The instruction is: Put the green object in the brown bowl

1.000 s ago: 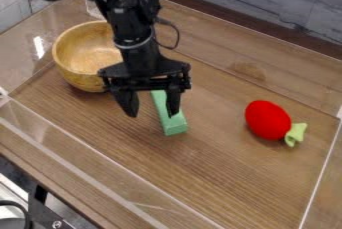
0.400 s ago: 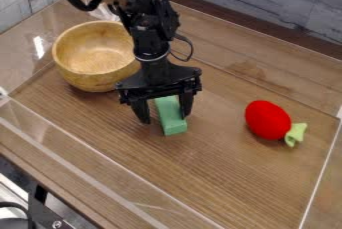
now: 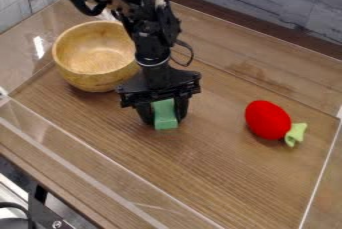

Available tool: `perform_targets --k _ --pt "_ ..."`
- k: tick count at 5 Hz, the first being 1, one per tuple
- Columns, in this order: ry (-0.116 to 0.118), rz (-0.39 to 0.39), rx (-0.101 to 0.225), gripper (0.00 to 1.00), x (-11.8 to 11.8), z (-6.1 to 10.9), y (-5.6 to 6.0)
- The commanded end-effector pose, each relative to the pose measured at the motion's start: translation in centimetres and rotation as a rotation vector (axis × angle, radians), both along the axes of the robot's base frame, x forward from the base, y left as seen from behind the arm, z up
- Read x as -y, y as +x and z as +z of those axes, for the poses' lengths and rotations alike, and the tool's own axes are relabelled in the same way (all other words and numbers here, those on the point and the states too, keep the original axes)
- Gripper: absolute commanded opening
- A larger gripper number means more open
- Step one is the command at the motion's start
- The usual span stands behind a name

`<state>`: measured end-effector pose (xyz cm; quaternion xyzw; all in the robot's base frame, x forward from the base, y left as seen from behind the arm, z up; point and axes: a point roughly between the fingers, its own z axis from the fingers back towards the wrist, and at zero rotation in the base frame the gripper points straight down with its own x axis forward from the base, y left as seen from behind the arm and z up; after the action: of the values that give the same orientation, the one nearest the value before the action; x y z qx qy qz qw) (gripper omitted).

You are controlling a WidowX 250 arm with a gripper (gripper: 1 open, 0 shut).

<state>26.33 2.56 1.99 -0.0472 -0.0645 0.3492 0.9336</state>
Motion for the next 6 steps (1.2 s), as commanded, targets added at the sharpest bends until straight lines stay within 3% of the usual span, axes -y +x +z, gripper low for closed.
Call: perform_targets --k 1,2,3,4,5,6 --pt "-0.008 -0.038 0.016 1.00 0.5 0.9 0.0" --pt "-0.020 -0.047 0.004 0.00 0.8 1.0 0.4" --pt "-0.040 -0.052 -0.006 0.00 1.1 1.1 0.9" --pt "-0.055 -0.045 -0.017 1.00 1.4 1.7 0.5" --pt "-0.064 -0.035 -0.014 0.00 1.4 2.1 0.1" --pt "-0.072 -0.070 -0.015 1.00 0.6 1.5 0.5"
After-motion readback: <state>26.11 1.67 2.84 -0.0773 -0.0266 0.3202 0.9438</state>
